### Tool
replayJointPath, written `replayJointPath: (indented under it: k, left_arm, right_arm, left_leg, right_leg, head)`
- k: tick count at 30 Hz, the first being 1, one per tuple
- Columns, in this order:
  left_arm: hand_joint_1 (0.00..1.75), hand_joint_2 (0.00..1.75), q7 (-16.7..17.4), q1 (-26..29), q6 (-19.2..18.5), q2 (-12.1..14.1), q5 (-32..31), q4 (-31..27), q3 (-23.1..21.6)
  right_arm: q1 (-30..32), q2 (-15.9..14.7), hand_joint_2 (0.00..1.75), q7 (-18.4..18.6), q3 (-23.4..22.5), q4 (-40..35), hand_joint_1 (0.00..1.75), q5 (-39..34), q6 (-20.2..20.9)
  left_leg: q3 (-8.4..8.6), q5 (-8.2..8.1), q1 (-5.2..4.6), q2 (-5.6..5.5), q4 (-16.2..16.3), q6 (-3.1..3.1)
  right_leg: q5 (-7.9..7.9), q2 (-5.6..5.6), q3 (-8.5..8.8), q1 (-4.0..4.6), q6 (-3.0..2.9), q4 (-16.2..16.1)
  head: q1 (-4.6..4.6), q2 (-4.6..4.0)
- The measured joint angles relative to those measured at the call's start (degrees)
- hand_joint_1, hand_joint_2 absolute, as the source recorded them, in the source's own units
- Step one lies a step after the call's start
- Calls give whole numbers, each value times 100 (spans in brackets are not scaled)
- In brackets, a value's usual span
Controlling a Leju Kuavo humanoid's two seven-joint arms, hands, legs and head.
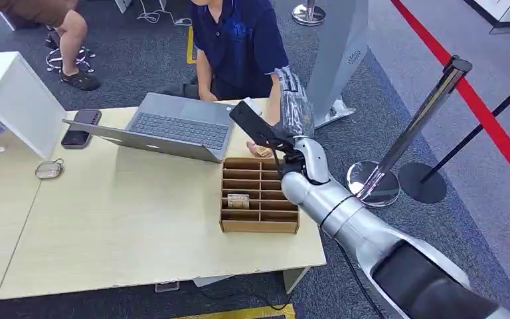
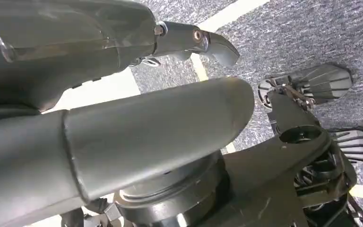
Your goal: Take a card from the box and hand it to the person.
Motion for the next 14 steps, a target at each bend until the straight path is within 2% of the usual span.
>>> replayJointPath:
  k: [9, 11, 14]
  left_arm:
    - [0, 0, -194, 182, 28, 74, 127, 0, 2]
    - [0, 0, -258, 230, 31, 83, 151, 0, 4]
    - [0, 0, -299, 301, 39, 87, 175, 0, 4]
  right_arm:
    - [937, -656, 175, 395, -293, -1886, 0, 218, 293]
    - [1298, -811, 175, 345, -394, -2273, 0, 175, 293]
    - [1805, -1043, 175, 54, -542, -2804, 0, -132, 352]
  left_leg:
    - [1, -1, 0, 1, 0, 0]
    - [2, -2, 1, -1, -1, 1]
    - [-2, -3, 0, 2, -1, 1]
  right_leg:
    - [-1, -1, -2, 0, 0, -2]
    - [-1, -2, 1, 1, 0, -2]
    - [-1, -3, -2, 0, 0, -2]
  head:
    - [0, 0]
    - [0, 0]
    - [0, 0]
